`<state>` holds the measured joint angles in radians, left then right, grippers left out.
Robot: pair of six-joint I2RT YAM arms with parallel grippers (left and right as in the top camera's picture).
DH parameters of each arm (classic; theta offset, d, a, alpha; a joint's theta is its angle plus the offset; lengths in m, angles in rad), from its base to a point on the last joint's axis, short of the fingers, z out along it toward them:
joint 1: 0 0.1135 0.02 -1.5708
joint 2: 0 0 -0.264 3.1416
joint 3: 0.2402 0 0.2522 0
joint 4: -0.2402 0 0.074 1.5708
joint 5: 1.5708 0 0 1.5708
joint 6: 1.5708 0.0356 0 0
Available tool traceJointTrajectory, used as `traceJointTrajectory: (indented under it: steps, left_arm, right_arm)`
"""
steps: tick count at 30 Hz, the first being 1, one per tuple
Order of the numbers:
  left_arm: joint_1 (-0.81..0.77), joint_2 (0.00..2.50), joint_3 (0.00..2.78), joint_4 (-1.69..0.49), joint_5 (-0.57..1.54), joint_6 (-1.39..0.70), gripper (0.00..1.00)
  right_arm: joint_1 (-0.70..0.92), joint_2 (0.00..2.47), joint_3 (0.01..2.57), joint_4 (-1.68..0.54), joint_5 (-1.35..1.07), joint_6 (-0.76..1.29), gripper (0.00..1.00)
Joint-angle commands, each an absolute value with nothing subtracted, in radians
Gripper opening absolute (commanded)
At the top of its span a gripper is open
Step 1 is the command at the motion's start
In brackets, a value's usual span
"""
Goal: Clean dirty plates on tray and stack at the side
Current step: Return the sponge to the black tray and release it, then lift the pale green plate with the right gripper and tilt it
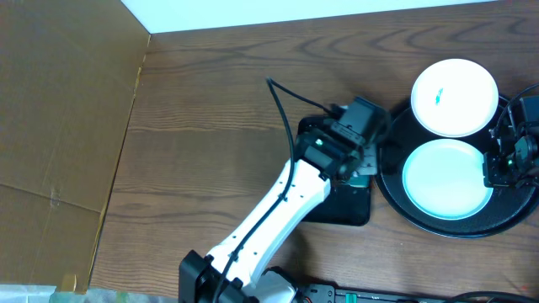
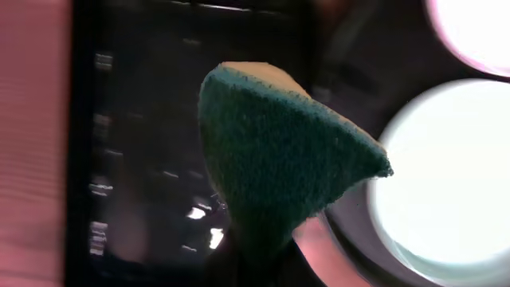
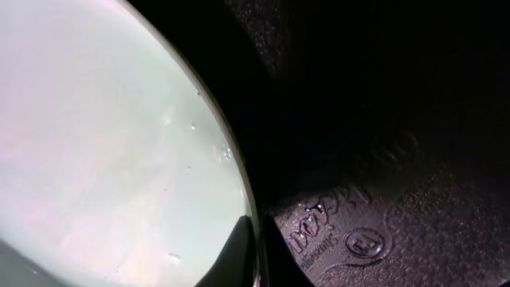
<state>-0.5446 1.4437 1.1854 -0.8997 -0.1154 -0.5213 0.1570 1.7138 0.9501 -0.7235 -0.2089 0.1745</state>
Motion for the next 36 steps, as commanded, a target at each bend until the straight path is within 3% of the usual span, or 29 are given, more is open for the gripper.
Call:
traceJointTrajectory:
  steps: [1,7,13,19,20,21,30,36]
  left_arm:
    - [-0.494,1.501,1.101,-0.855,-0.23,-0.463,0.07]
    - [-0.408,1.638,1.01,-0.71,-0.188,-0.449,0.07]
    - [-0.364,1.62,1.019,-0.702,-0.108,-0.448,0.39]
    - [-0.332,1.465,1.047,-0.752,0.02,-0.442,0.46]
    - [-0.327,1.424,1.051,-0.763,0.029,-0.442,0.5]
    - [-0.324,1.393,1.053,-0.77,0.035,-0.441,0.53]
    - [-0.31,1.051,1.053,-0.852,0.034,-0.393,0.77]
    - [-0.311,0.943,1.053,-0.883,0.034,-0.393,0.79]
  right_arm:
    - [0.159,1.728,0.952,-0.715,-0.188,0.16,0.01]
    - [0.159,1.728,0.952,-0.717,-0.189,0.16,0.01]
    - [0.159,1.728,0.952,-0.718,-0.188,0.16,0.01]
    - [0.159,1.728,0.952,-0.682,-0.189,0.16,0.13]
    - [0.159,1.728,0.952,-0.675,-0.192,0.172,0.03]
    - [0.159,1.728,0.952,-0.673,-0.199,0.188,0.01]
    - [0.159,1.67,0.954,-0.673,-0.402,0.232,0.01]
    - [0.158,1.55,0.956,-0.672,-0.401,0.232,0.01]
